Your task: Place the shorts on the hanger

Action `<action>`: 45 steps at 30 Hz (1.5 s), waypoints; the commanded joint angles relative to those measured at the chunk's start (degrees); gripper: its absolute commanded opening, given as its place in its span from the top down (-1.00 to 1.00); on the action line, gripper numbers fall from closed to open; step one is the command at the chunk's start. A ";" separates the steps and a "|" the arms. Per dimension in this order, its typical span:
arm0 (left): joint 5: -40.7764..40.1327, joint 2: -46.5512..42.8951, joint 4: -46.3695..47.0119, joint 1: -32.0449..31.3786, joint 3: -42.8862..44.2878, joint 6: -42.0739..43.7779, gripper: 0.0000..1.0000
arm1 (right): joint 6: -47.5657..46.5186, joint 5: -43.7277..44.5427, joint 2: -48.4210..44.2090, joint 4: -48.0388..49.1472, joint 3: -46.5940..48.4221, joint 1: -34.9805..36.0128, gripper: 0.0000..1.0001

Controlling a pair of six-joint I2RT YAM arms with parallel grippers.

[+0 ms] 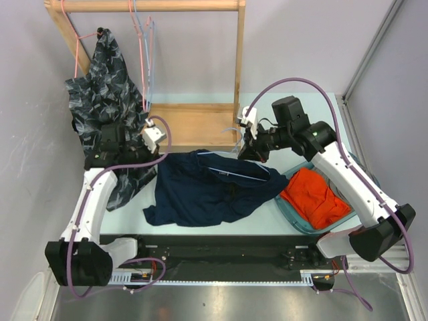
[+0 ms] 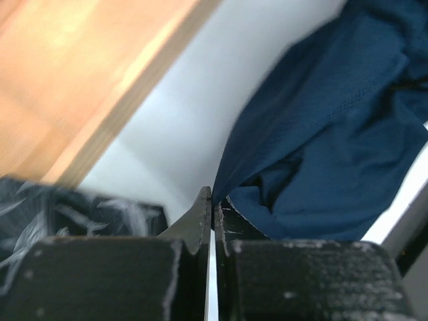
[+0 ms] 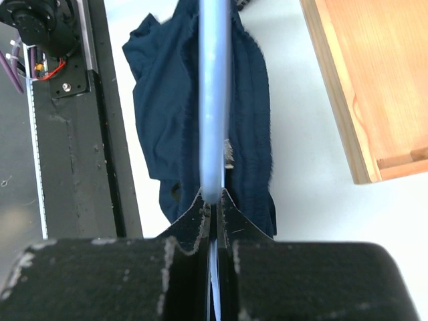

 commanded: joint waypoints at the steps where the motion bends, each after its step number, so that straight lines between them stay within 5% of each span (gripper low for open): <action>1: 0.61 -0.27 2.34 4.25 6.27 -2.55 1.00 | -1.08 0.31 -2.36 -0.73 2.87 -1.00 1.00; 7: 0.42 2.11 0.15 4.60 7.15 -1.24 0.99 | 1.63 -0.92 -3.15 2.16 2.96 -0.92 1.00; 11: 4.37 2.47 -1.44 4.42 9.08 -2.90 0.03 | 8.83 0.47 -3.07 7.70 3.31 -0.22 1.00; 16: 4.74 -4.55 4.88 4.51 8.74 -12.45 -0.41 | 24.82 8.39 -0.17 10.70 6.90 -0.74 1.00; 24: 7.20 -8.34 2.51 -3.90 13.75 -21.35 -0.43 | 46.54 16.90 3.17 14.13 11.56 0.73 1.00; 32: 7.56 -13.97 19.08 -14.20 7.35 -48.76 -0.65 | 65.15 37.47 8.01 12.54 16.05 10.32 1.00; 38: -0.87 -17.75 23.87 -23.96 2.07 -61.42 -0.59 | 71.77 46.53 12.48 15.09 18.59 17.26 1.00; 45: -3.25 -18.81 25.62 -24.49 -3.91 -70.13 -0.56 | 76.87 50.84 19.60 13.07 26.33 21.40 1.00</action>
